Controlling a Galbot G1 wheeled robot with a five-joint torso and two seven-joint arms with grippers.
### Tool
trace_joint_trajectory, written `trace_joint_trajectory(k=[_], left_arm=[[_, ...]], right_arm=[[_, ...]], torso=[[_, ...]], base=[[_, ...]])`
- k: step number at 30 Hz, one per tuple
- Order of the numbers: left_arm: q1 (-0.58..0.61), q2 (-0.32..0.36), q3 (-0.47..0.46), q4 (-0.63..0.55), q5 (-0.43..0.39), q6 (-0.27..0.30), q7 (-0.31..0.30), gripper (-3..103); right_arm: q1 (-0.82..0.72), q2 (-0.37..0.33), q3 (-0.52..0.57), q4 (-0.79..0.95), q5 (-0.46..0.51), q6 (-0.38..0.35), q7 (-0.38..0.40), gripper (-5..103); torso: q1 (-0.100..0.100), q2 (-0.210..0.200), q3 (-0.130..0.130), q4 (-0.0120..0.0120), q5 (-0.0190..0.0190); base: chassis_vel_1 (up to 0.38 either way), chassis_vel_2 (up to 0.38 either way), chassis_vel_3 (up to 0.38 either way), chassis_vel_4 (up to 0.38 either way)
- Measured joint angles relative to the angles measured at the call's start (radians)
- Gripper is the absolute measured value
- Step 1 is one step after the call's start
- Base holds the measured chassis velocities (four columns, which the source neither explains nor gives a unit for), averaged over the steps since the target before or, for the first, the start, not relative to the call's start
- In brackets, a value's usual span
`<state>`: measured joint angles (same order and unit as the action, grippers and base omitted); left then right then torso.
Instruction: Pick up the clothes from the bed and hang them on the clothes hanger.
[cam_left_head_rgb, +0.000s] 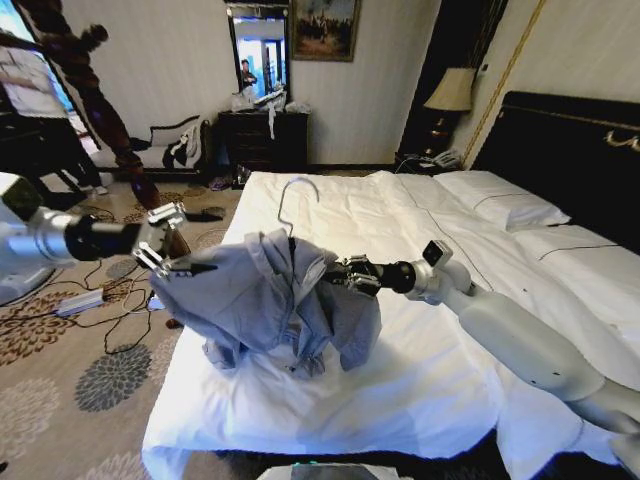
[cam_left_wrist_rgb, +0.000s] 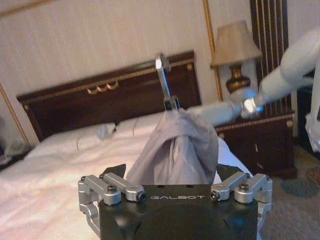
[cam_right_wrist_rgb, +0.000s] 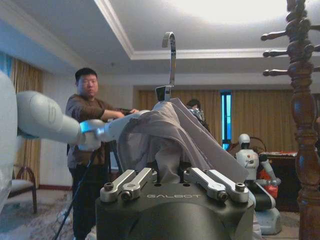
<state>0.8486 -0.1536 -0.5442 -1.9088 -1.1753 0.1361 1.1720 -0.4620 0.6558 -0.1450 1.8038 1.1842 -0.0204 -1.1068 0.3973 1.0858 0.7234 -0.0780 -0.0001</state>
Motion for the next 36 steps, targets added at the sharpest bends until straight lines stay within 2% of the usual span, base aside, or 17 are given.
trace_joint_trajectory(k=[1,4,5,8,9,10,11,13,14,18,20,22,23,25,36], left_arm=[[0.005,0.000,0.005,-0.003,0.015,0.004,0.006,101],[0.010,0.002,0.012,-0.006,0.034,0.009,0.018,93],[0.012,0.002,0.014,-0.007,0.039,0.011,0.025,93],[0.019,0.005,0.021,-0.011,0.061,0.021,0.052,77],[0.019,0.005,0.021,-0.011,0.061,0.021,0.052,77],[0.021,0.005,0.023,-0.011,0.072,0.023,0.062,72],[0.022,0.005,0.025,-0.011,0.085,0.027,0.073,72],[0.024,0.001,0.029,-0.009,0.114,0.034,0.089,60],[0.024,0.001,0.029,-0.009,0.114,0.034,0.089,60],[0.028,-0.012,0.036,-0.002,0.173,0.045,0.117,39],[0.028,-0.013,0.036,-0.001,0.177,0.047,0.118,39],[0.028,-0.017,0.036,0.005,0.194,0.052,0.124,28],[0.028,-0.017,0.036,0.005,0.194,0.052,0.124,28],[0.028,-0.022,0.037,0.009,0.203,0.056,0.124,19],[0.032,-0.046,0.043,0.022,0.229,0.057,0.147,19]], right_arm=[[0.001,0.001,0.000,-0.001,-0.011,0.000,-0.004,16],[0.003,0.005,0.001,-0.003,-0.024,0.000,-0.008,16],[0.004,0.007,0.001,-0.004,-0.028,0.000,-0.008,16],[0.011,0.014,0.001,-0.010,-0.046,0.000,-0.009,16],[0.011,0.014,0.001,-0.010,-0.046,0.000,-0.009,16],[0.014,0.016,0.001,-0.013,-0.053,0.000,-0.011,16],[0.017,0.019,0.001,-0.015,-0.060,0.000,-0.014,16],[0.021,0.023,0.001,-0.019,-0.074,0.000,-0.021,16],[0.021,0.023,0.001,-0.019,-0.074,0.000,-0.021,16],[0.029,0.033,0.001,-0.030,-0.116,0.001,-0.033,16],[0.030,0.034,0.001,-0.032,-0.119,0.001,-0.035,16],[0.032,0.039,0.001,-0.039,-0.134,0.001,-0.041,16],[0.032,0.039,0.001,-0.039,-0.134,0.001,-0.041,16],[0.034,0.045,-0.002,-0.042,-0.141,0.002,-0.048,16],[0.036,0.066,-0.014,-0.063,-0.153,0.002,-0.054,16]], torso=[[0.000,0.000,0.000,0.0000,0.0000],[0.000,0.000,0.000,0.0001,0.0000],[0.000,0.000,0.000,0.0001,0.0000],[0.000,0.000,0.000,0.0001,0.0001],[0.000,0.000,0.000,0.0001,0.0001],[0.000,0.000,0.000,0.0001,0.0000],[0.000,0.000,0.000,0.0001,0.0001],[0.000,0.000,0.000,0.0001,0.0001],[0.000,0.000,0.000,0.0001,0.0001],[0.000,0.000,0.000,0.0001,0.0000],[0.000,0.000,0.000,0.0001,0.0000],[0.000,0.000,0.000,0.0001,0.0001],[0.000,0.000,0.000,0.0001,0.0001],[0.000,0.000,0.000,0.0001,0.0001],[0.000,0.000,0.000,0.0001,0.0000]], base=[[0.000,0.000,0.000,0.000],[0.000,0.000,0.000,0.000],[0.000,0.000,0.000,0.000],[0.000,0.000,0.000,0.000],[0.000,0.000,0.000,0.000],[0.000,0.000,0.000,0.000],[0.000,0.000,0.000,0.000],[0.000,0.000,0.000,0.000],[0.000,0.000,0.000,0.000],[0.000,0.000,0.000,0.000],[0.000,0.000,0.000,0.000],[0.000,0.000,0.000,0.000],[0.000,0.000,0.000,0.000],[0.000,0.000,0.000,0.000],[0.000,0.000,0.000,0.000]])
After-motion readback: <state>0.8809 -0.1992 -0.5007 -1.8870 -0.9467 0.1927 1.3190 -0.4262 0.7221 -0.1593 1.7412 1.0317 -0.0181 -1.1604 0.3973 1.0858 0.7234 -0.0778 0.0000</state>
